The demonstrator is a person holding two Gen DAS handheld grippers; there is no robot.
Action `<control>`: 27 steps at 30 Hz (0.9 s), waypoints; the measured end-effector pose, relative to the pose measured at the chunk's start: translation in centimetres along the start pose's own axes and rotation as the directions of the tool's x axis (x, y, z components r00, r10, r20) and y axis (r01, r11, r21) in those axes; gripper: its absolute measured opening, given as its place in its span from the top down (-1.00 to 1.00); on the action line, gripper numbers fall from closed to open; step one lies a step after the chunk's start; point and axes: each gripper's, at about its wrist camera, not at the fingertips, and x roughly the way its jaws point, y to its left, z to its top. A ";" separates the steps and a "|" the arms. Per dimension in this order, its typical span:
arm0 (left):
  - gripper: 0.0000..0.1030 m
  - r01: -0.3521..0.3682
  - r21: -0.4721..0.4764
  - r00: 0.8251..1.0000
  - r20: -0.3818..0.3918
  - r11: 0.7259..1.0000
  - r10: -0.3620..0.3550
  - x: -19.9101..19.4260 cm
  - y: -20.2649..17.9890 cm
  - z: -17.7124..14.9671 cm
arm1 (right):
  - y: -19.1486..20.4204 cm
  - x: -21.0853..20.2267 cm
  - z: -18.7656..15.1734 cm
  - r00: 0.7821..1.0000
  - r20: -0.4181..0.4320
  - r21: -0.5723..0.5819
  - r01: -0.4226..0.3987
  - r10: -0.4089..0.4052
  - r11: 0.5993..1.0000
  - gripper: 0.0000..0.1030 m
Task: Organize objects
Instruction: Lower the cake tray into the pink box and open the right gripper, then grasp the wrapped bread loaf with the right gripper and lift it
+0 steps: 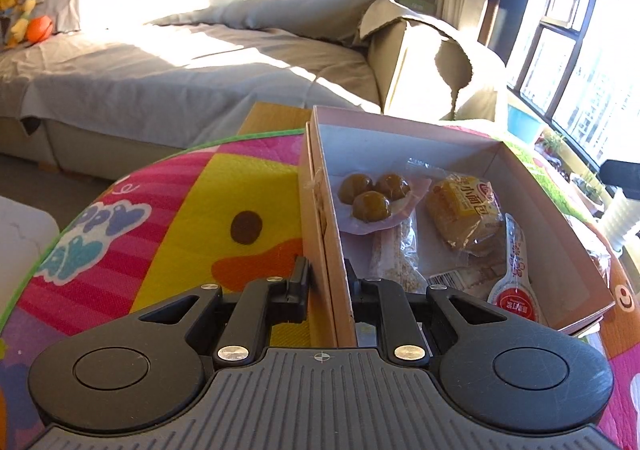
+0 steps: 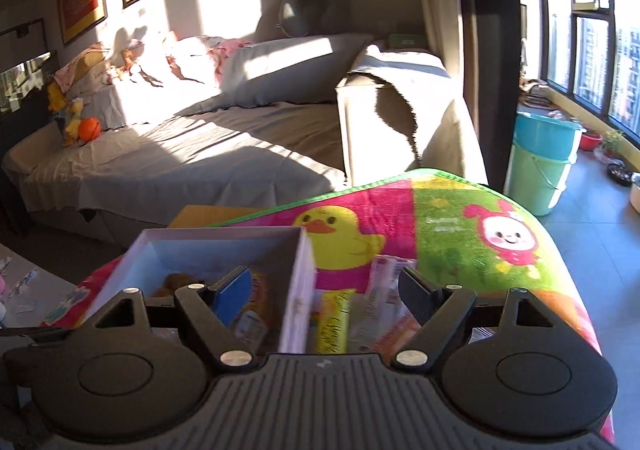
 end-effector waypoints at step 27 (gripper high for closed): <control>0.69 -0.016 0.013 1.000 -0.020 1.000 0.016 0.1 -0.2 -0.4 | -6.3 7.0 -4.0 0.979 -0.182 0.253 0.134 -0.089 0.958 -0.72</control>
